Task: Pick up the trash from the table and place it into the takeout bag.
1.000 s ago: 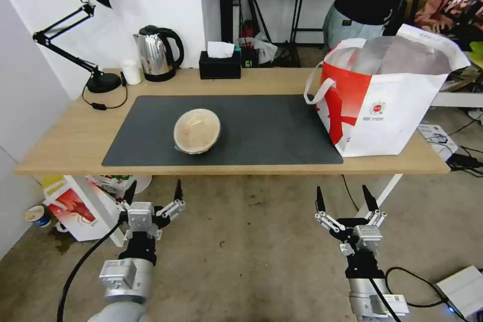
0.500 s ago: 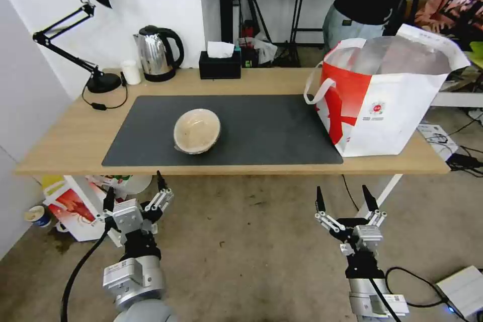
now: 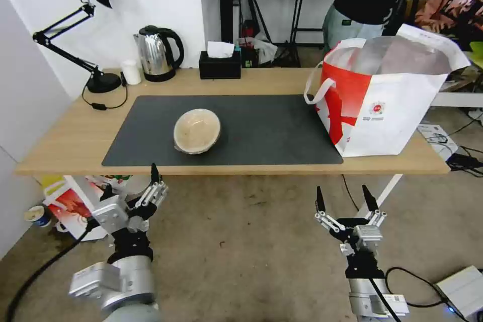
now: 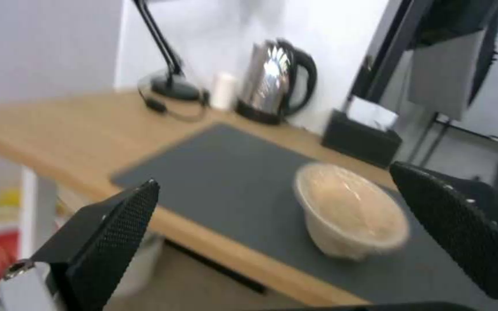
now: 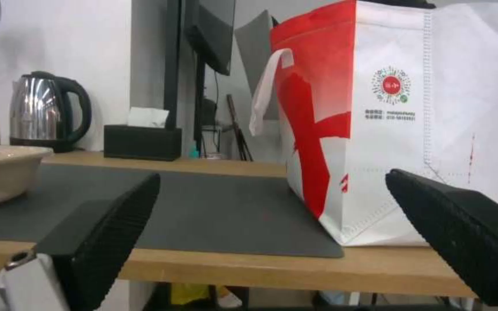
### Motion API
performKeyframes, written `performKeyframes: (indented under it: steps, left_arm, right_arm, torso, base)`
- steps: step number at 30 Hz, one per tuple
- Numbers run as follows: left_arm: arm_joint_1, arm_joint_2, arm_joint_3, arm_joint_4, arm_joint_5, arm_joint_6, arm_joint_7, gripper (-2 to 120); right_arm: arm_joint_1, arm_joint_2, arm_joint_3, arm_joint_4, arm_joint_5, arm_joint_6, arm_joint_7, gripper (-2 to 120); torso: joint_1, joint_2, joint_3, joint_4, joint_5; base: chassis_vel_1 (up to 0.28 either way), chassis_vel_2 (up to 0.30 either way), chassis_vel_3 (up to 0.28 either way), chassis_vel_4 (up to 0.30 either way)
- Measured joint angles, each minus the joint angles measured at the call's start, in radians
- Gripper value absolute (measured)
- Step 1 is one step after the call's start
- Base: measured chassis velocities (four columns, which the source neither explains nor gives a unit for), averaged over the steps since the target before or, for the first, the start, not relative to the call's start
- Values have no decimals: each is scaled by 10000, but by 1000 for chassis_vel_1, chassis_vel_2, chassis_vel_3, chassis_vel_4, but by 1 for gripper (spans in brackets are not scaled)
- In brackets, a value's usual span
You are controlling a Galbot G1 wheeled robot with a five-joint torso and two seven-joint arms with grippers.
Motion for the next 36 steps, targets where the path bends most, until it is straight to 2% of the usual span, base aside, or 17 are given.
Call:
performKeyframes:
  steps: [9, 12, 19, 21, 23, 25, 27, 29, 32, 36]
  left_arm:
    - [28, 101, 3, -10, -429, 8, 45, 100]
    - [-106, 362, -57, -10, -917, -52, 135, 100]
    - [-735, 1539, -391, 2, -3083, -426, 594, 100]
    - [-765, 1626, -402, 2, -3130, -437, 602, 100]
    - [-840, 1710, -437, 8, -3340, -432, 601, 100]
    - [-944, 1805, -499, 9, -3565, -433, 600, 100]
    - [-1272, 2117, -688, 12, -4308, -434, 593, 100]
    - [-1378, 2222, -752, 13, -4550, -434, 589, 100]
    - [-1950, 2767, -1089, 15, -5834, -456, 573, 100]
    - [-2192, 3009, -1230, 17, -6385, -468, 567, 100]
  right_arm:
    - [0, 0, 0, 0, 0, 0, 0, 100]
    - [0, 0, 0, 0, 0, 0, 0, 100]
    - [0, 0, -1, 0, -1, 0, 0, 100]
    - [1, 0, 0, 0, -1, 0, 0, 100]
    - [2, 0, 0, 1, -1, 0, 1, 100]
    - [-1, 0, -1, 1, -1, 0, 1, 100]
    - [-2, 0, 0, 1, -1, 0, 1, 100]
    - [-1, -1, -1, 1, 0, 0, 1, 100]
    - [-1, 0, 0, 1, -1, 0, 1, 100]
    - [-1, 0, 0, 1, -1, 0, 1, 100]
  torso:
    - [0, 0, 0, 1, 1]
    - [0, 0, 0, 2, 1]
    - [0, 0, 0, 0, 0]
    - [1, -1, 0, -6, 1]
    - [0, 0, 0, 5, -2]
    - [0, 0, 0, 2, 4]
    - [0, 0, 0, -1, 0]
    - [0, 0, 0, 1, -1]
    - [1, 0, 0, 0, 0]
    - [0, 0, 0, 1, -1]
  base:
    - [0, 0, 0, 0]
    - [0, 0, 0, 0]
    - [0, 0, 0, 0]
    - [0, 0, 0, 0]
    - [0, 0, 0, 0]
    - [0, 0, 0, 0]
    - [0, 0, 0, 0]
    - [0, 0, 0, 0]
    - [0, 0, 0, 0]
    - [0, 0, 0, 0]
